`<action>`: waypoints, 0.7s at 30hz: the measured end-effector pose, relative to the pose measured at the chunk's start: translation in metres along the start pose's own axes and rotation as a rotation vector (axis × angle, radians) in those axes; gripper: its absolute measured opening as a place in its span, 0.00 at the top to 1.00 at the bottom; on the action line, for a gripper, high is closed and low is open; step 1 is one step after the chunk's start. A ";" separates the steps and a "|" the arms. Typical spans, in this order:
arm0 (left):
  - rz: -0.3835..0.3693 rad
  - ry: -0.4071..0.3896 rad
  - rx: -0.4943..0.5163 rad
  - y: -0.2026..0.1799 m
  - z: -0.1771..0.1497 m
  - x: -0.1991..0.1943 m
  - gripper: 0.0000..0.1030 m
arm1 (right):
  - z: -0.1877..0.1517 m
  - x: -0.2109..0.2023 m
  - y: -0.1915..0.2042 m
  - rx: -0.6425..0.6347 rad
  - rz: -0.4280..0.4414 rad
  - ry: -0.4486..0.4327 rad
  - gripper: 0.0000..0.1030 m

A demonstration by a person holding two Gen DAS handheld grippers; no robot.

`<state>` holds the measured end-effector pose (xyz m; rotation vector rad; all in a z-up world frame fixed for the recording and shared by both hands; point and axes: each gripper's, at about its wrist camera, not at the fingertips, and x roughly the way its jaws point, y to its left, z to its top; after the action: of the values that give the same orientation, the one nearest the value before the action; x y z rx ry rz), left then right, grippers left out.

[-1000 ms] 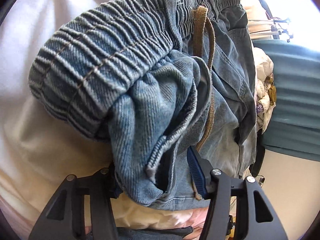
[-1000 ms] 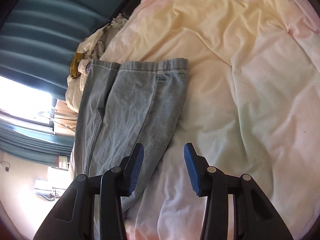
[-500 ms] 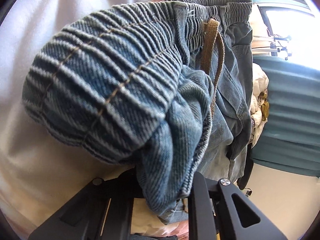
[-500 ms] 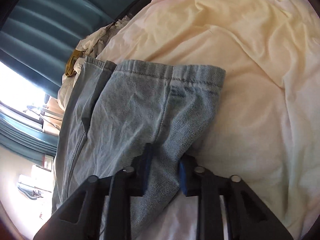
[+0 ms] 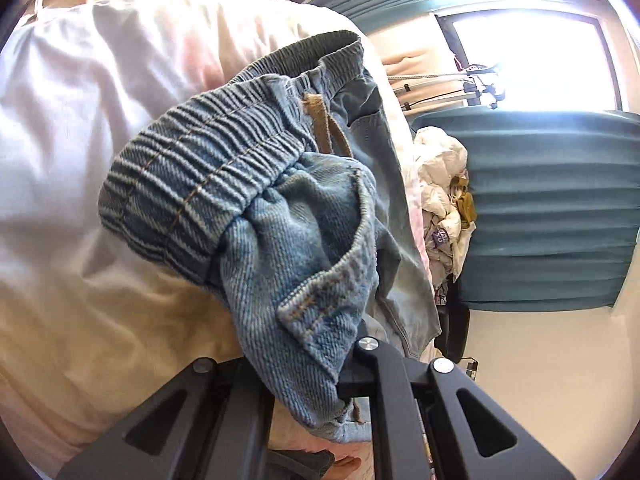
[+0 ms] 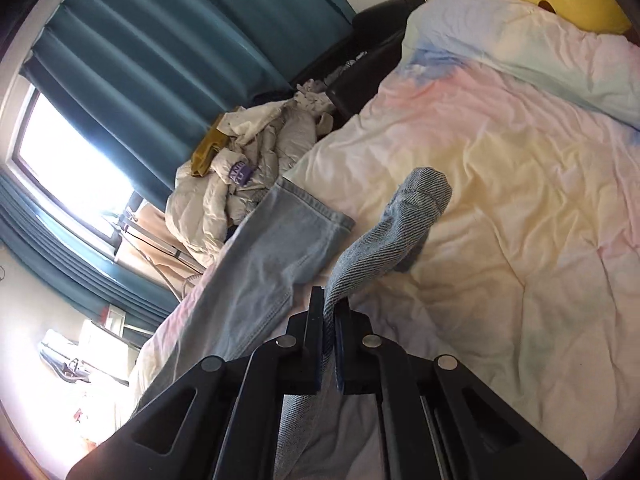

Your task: Fold clothes

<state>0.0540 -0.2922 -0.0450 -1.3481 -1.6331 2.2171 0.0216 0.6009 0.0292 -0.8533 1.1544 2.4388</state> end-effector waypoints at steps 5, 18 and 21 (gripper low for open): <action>-0.006 0.006 0.015 -0.027 0.015 -0.001 0.95 | 0.012 -0.016 0.014 0.018 0.017 -0.011 0.97; 0.077 -0.062 0.091 -0.113 0.103 0.055 0.95 | 0.070 0.060 0.084 -0.015 -0.064 -0.066 0.97; 0.131 -0.084 0.122 -0.137 0.130 0.091 0.95 | 0.083 0.103 0.106 -0.050 -0.109 -0.095 0.98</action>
<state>-0.1455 -0.2816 0.0168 -1.3852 -1.4457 2.4346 -0.1431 0.6011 0.0685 -0.7837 0.9913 2.4004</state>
